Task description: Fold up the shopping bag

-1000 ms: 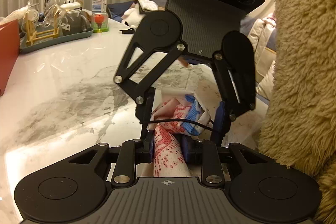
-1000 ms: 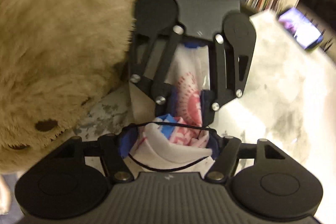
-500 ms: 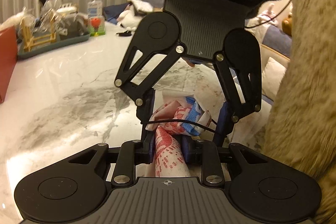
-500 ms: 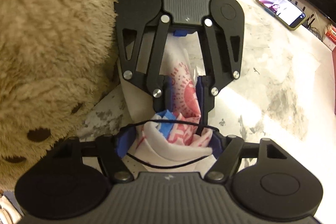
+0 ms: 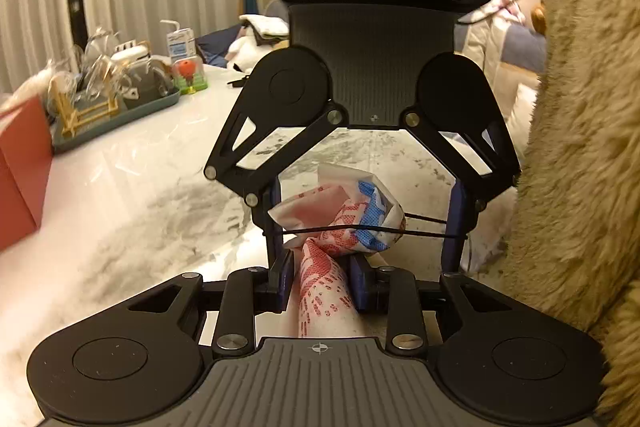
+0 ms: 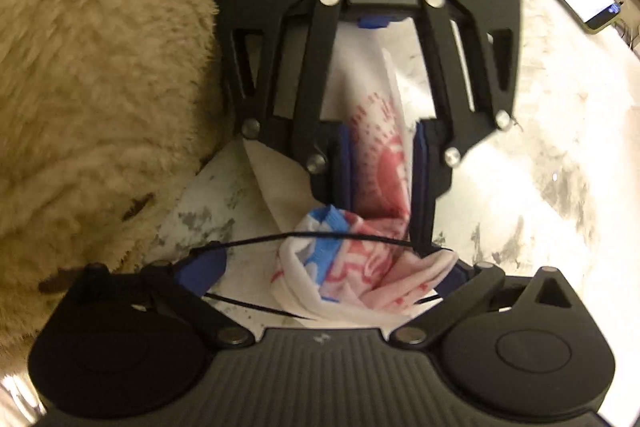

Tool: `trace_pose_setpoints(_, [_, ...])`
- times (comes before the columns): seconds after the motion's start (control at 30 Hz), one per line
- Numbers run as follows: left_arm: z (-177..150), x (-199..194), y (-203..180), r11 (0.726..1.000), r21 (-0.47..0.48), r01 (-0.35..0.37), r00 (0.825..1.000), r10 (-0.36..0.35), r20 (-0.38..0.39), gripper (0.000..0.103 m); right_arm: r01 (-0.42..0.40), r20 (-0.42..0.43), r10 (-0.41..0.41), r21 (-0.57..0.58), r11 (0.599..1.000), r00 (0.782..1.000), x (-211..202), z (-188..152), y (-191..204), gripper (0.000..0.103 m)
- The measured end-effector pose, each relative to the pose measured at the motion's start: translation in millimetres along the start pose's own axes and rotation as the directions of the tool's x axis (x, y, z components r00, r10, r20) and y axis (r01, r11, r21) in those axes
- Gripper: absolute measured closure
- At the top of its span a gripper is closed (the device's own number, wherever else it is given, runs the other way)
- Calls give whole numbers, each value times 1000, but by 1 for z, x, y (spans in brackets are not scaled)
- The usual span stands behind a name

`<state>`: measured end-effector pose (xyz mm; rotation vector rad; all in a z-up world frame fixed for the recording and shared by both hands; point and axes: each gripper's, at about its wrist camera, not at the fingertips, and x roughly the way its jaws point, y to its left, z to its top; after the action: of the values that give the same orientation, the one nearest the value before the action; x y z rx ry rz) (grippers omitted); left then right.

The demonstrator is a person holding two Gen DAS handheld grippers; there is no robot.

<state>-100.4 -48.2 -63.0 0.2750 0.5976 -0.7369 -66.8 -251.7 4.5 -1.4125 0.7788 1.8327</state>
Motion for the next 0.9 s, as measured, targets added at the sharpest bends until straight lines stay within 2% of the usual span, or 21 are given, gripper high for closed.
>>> trace_pose_setpoints(0.07, [-2, 1, 2, 1000, -22, 5, 1000, -5, 9, 72, 0, 5, 0, 2, 1000, 1000, -2, -2, 2, 0])
trace_pose_setpoints(0.2, [-3, 0, 3, 999, -35, 1, 1000, 0, 13, 71, -7, 75, 8, -8, 1000, 997, -9, -16, 3, 0])
trace_pose_setpoints(0.33, [-5, -1, -3, 1000, -2, -24, 999, 24, 26, 71, -4, 77, 3, 11, 1000, 997, -14, -21, 7, 0])
trace_pose_setpoints(0.4, [-7, -2, -1, 1000, -21, -20, 999, 21, 31, 71, -2, 76, 1, 14, 1000, 997, -17, -23, 8, 0])
trace_pose_setpoints(0.57, [-8, -8, -4, 999, -15, -50, 998, 50, 24, 71, 6, 171, -12, 39, 999, 985, -25, -47, 13, 0])
trace_pose_setpoints(0.73, [-6, -16, -6, 995, -41, -94, 995, 96, 36, 71, 23, 219, -40, 80, 997, 975, -34, -70, 19, 0])
trace_pose_setpoints(0.9, [-5, -30, -1, 991, -54, -124, 990, 127, 58, 71, 24, 204, -39, 76, 997, 978, -36, -64, 28, 0])
